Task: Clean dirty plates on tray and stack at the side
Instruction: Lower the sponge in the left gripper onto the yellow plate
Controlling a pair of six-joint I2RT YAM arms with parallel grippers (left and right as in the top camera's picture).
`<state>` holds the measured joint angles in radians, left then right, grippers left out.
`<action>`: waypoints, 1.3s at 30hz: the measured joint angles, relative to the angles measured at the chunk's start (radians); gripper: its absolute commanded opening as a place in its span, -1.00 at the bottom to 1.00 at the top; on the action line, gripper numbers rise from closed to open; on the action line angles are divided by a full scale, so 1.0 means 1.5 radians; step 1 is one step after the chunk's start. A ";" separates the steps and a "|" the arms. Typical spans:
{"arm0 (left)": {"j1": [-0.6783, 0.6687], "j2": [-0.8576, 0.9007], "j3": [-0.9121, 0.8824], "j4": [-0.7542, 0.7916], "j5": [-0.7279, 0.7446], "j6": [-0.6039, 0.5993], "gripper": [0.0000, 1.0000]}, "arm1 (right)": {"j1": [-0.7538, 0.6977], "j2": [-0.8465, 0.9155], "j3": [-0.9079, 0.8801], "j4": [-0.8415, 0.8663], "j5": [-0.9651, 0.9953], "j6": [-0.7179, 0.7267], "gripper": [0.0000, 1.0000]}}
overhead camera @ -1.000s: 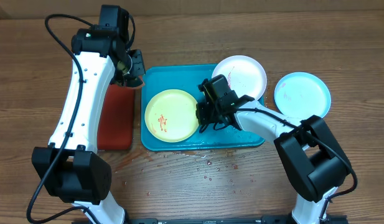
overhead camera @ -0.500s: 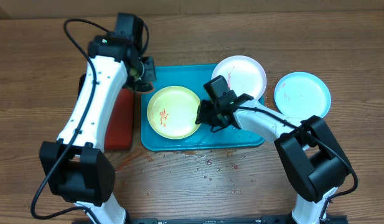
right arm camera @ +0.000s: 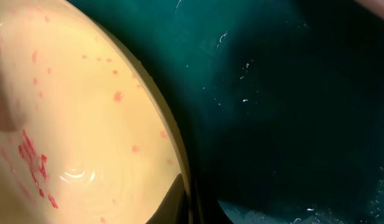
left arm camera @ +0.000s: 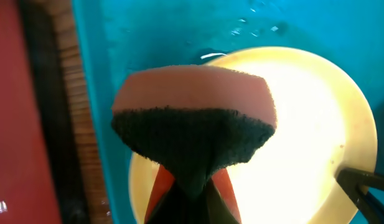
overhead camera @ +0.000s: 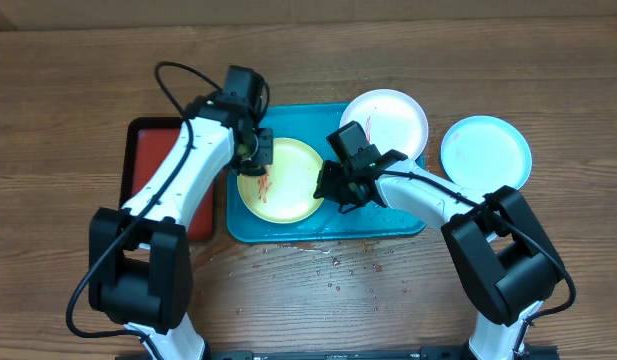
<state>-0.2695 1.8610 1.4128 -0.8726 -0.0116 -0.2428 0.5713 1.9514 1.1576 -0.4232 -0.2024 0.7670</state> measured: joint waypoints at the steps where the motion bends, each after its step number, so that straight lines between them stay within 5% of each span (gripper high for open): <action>1: -0.004 0.000 -0.006 0.006 -0.001 0.005 -0.92 | 0.000 0.000 0.000 0.000 0.000 -0.001 -0.92; 24: -0.013 0.005 -0.081 0.012 -0.030 0.087 -0.92 | 0.000 0.000 0.000 0.002 0.000 -0.006 -0.93; 39: -0.041 0.005 -0.137 0.050 0.064 0.145 -0.91 | 0.001 0.000 0.000 0.003 0.001 -0.009 -0.93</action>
<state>-0.3309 1.8683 1.2079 -0.7982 0.0849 -0.0250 0.5720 1.9514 1.1576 -0.4183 -0.2016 0.7536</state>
